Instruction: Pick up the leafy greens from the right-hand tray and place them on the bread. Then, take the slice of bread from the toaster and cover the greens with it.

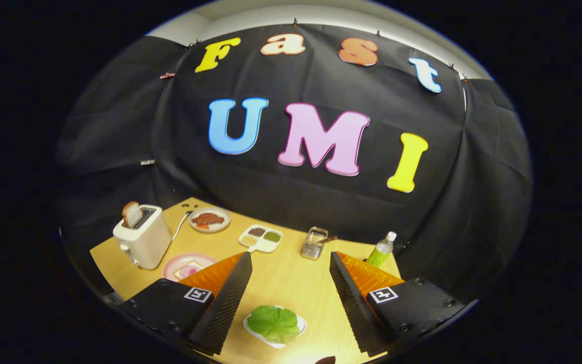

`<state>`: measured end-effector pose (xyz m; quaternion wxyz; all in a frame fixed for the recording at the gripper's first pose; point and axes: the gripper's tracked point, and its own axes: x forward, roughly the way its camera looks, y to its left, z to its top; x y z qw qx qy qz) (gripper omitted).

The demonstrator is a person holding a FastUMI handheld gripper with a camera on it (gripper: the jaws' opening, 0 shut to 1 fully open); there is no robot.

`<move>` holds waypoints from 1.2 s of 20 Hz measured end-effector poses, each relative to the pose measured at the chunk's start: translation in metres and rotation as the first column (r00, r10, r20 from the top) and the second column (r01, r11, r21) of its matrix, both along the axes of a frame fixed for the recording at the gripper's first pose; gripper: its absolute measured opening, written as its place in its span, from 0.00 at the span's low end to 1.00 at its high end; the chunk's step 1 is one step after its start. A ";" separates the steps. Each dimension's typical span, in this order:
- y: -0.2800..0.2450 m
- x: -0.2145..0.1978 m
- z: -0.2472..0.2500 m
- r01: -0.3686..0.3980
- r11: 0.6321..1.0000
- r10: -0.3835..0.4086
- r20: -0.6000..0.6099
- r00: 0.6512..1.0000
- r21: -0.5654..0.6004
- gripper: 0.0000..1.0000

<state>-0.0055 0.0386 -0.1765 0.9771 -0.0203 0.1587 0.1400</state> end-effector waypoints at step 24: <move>0.028 0.005 -0.298 -0.251 0.967 0.186 -0.576 0.796 -0.034 0.64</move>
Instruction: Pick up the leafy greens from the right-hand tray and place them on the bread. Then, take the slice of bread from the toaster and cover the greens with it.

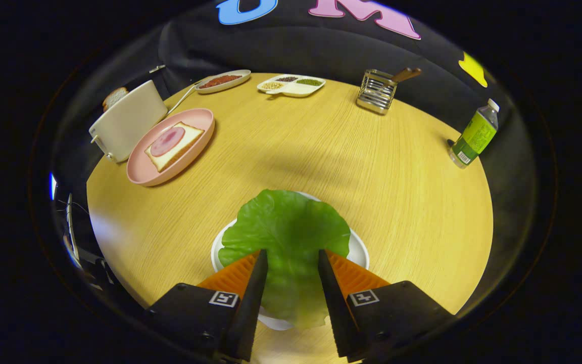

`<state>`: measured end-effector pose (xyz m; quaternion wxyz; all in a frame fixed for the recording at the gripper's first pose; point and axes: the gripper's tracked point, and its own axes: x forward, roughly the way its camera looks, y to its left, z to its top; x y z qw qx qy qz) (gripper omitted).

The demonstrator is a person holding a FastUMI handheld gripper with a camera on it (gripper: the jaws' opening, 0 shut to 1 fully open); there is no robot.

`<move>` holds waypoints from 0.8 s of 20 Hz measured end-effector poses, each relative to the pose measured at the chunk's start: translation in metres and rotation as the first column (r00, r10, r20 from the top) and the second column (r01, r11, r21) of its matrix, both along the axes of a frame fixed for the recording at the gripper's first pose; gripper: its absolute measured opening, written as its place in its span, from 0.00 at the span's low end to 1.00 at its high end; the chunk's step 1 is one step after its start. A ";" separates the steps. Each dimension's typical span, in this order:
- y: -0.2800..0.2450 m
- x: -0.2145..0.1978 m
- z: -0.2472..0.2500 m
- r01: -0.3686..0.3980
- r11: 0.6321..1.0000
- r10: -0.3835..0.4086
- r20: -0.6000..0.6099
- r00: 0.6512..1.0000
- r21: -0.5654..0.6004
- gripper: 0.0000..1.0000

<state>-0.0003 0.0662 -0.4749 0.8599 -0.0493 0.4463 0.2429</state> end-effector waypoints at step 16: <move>0.014 -0.014 0.062 -0.019 1.000 0.017 0.093 0.996 0.022 0.07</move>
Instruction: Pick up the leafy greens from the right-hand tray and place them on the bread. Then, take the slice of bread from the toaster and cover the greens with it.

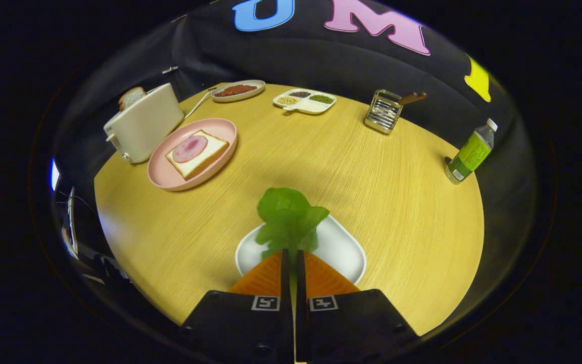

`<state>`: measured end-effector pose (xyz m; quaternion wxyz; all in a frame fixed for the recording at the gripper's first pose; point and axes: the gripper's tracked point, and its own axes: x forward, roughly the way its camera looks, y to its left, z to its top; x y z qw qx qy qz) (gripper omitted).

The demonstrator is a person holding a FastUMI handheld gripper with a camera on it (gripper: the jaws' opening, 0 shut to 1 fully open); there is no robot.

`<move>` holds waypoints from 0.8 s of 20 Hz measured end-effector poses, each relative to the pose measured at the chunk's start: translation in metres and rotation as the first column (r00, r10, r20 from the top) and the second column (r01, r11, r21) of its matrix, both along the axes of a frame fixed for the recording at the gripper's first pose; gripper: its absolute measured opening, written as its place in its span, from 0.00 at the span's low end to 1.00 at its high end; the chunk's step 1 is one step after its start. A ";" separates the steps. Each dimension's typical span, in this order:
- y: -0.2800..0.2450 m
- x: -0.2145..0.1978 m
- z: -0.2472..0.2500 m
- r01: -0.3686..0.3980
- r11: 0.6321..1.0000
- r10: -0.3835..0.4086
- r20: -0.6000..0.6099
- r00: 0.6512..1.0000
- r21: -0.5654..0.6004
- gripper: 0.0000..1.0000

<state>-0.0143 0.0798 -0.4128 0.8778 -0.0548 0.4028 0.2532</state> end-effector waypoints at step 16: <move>0.174 0.023 0.118 -0.137 0.983 0.124 0.116 0.986 0.118 0.06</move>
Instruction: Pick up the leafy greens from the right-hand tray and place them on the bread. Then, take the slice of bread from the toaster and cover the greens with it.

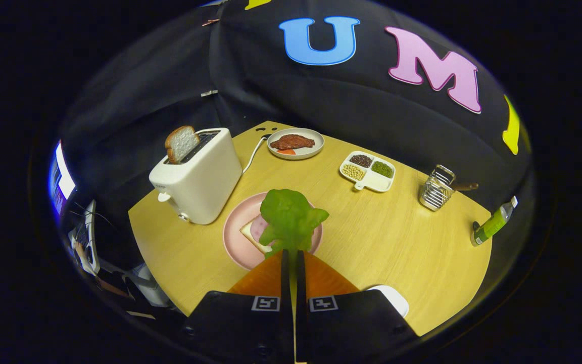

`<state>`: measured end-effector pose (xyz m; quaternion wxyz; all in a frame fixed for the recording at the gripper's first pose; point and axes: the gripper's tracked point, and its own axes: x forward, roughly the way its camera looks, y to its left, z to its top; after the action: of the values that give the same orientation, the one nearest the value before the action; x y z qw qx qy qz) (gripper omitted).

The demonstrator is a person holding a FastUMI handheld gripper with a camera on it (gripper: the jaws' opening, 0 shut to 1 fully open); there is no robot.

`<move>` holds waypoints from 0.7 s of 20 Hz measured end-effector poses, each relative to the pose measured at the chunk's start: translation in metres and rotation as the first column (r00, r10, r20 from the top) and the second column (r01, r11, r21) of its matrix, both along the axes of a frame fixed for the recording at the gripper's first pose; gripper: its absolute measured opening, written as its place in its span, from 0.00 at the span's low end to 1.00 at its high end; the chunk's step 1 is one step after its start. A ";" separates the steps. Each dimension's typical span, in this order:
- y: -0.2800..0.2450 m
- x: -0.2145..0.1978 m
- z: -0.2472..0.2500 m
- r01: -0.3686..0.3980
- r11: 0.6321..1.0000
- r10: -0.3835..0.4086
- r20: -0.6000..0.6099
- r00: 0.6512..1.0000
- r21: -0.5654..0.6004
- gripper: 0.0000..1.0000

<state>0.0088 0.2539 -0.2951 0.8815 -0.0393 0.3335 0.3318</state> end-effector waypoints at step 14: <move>0.076 0.038 -0.055 -0.005 0.996 -0.005 -0.115 0.993 -0.085 0.11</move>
<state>0.0473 0.3302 -0.3497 0.8584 -0.0574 0.3976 0.3191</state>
